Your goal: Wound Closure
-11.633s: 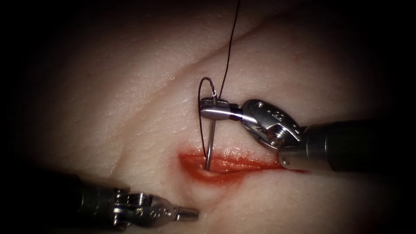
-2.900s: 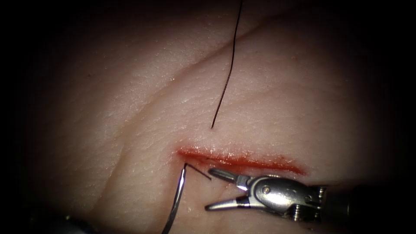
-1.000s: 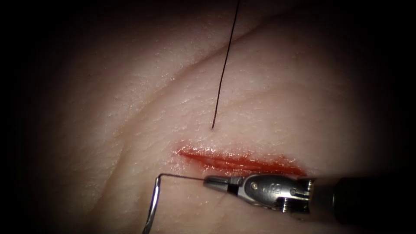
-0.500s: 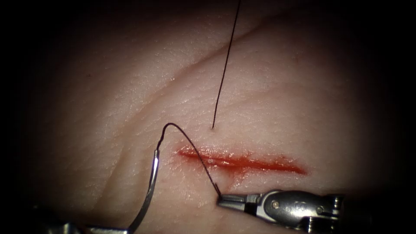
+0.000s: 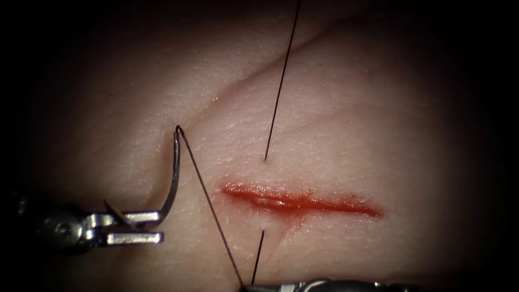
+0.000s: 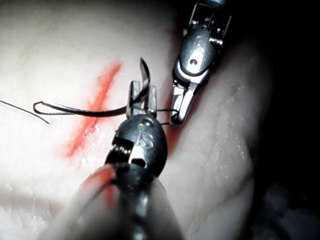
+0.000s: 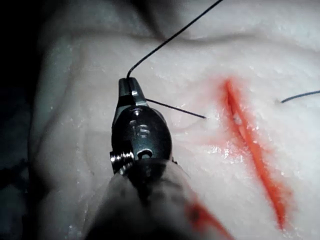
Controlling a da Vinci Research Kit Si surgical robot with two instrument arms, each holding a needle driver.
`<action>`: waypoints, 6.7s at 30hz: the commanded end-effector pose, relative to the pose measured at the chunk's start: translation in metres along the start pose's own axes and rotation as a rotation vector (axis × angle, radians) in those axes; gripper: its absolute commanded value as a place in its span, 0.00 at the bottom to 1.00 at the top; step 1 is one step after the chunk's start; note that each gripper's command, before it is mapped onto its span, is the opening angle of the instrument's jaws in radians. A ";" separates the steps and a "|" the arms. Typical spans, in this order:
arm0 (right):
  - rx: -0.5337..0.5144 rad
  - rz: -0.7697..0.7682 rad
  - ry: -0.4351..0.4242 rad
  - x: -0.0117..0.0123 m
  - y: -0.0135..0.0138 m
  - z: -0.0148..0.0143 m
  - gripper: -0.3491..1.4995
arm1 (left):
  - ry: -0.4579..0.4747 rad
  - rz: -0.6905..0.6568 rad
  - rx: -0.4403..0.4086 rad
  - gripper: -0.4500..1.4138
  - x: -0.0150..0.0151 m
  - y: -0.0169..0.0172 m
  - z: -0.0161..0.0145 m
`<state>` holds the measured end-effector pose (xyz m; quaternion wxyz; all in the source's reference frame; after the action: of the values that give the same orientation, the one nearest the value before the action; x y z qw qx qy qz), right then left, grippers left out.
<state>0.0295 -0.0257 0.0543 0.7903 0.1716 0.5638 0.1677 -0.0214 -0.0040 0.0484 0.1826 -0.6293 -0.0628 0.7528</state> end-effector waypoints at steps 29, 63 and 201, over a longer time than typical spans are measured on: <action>-0.213 -0.255 -0.046 -0.0017 0.0031 -0.0030 0.96 | -0.051 0.011 0.137 0.00 -0.0022 -0.0028 -0.0046; -0.196 -0.702 -0.257 -0.0066 0.0070 0.0010 0.00 | -0.034 0.018 0.129 0.00 -0.0024 -0.0022 -0.0045; -0.200 -0.827 -0.087 -0.0074 0.0064 0.0011 0.91 | -0.022 0.043 0.124 0.00 -0.0036 -0.0005 -0.0040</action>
<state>0.0271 -0.0230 0.0634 0.8270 -0.1412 0.5315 -0.1169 -0.0164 -0.0049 0.0507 0.2041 -0.6099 -0.0039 0.7658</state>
